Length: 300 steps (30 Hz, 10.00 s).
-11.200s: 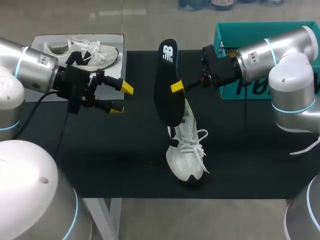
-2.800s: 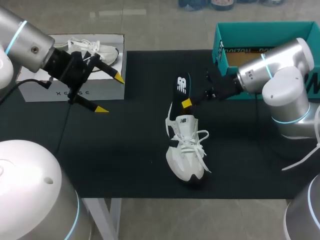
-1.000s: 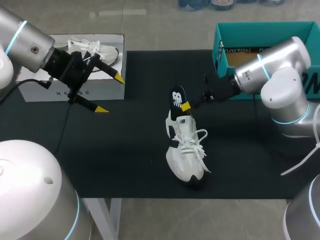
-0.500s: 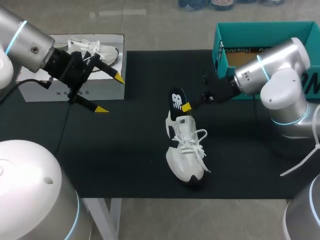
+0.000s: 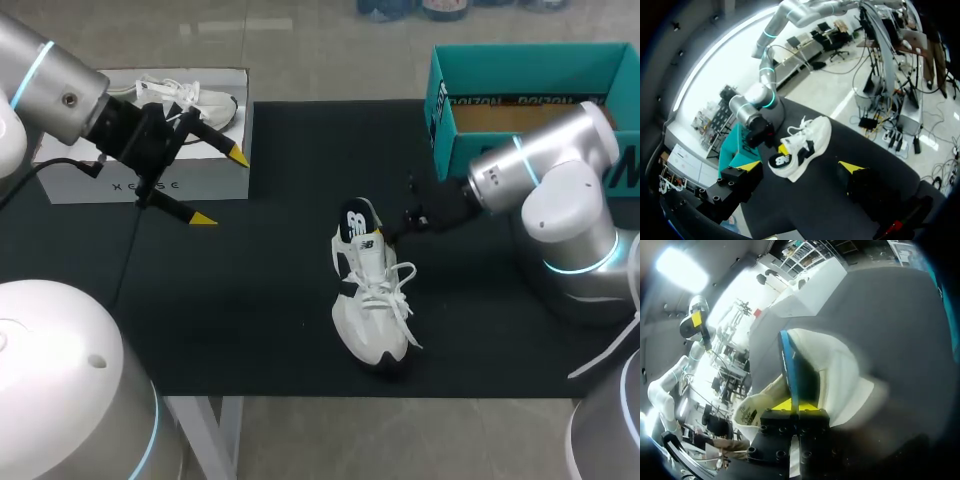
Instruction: Take the shoe out of the shoebox, open the shoe tongue, remove and reinsert the insole, then place the shoe into the shoebox
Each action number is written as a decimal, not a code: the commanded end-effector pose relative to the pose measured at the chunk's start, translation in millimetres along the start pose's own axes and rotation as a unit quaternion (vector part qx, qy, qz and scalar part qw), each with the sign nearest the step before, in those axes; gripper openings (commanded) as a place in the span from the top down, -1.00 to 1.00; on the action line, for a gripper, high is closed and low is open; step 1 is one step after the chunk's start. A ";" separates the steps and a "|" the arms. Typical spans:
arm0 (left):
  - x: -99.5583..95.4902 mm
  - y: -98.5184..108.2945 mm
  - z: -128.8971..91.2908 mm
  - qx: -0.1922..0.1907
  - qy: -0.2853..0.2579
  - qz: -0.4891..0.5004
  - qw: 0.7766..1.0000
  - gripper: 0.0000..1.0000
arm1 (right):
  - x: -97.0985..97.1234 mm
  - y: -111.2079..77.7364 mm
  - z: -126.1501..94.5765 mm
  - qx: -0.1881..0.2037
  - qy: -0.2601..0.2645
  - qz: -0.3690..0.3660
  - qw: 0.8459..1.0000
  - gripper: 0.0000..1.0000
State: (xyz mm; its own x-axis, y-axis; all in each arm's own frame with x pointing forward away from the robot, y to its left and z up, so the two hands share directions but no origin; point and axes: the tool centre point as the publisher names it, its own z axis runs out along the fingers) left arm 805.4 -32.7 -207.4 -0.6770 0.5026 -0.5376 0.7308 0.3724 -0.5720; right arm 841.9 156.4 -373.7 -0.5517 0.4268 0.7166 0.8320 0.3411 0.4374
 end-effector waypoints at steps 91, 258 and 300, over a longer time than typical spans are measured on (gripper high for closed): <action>0.1 -0.4 -0.5 -0.001 0.001 0.000 1.000 -1.00 | 47.9 52.7 -31.5 -0.029 -0.235 0.055 0.970 -1.00; 0.1 -0.4 -0.5 -0.001 0.001 0.000 1.000 -1.00 | 45.1 10.2 -5.0 0.147 -0.376 0.172 0.899 1.00; 0.1 -0.4 -0.5 -0.001 0.001 0.000 1.000 -1.00 | 79.7 34.4 -14.8 0.160 -0.364 0.108 0.911 -1.00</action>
State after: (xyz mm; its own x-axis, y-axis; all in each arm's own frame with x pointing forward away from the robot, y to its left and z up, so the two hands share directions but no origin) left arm 805.3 -32.6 -207.4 -0.6770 0.5026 -0.5377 0.7308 0.3725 -0.5720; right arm 827.7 189.4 -292.6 -0.3658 0.9160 0.1646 0.9307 0.3603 0.0629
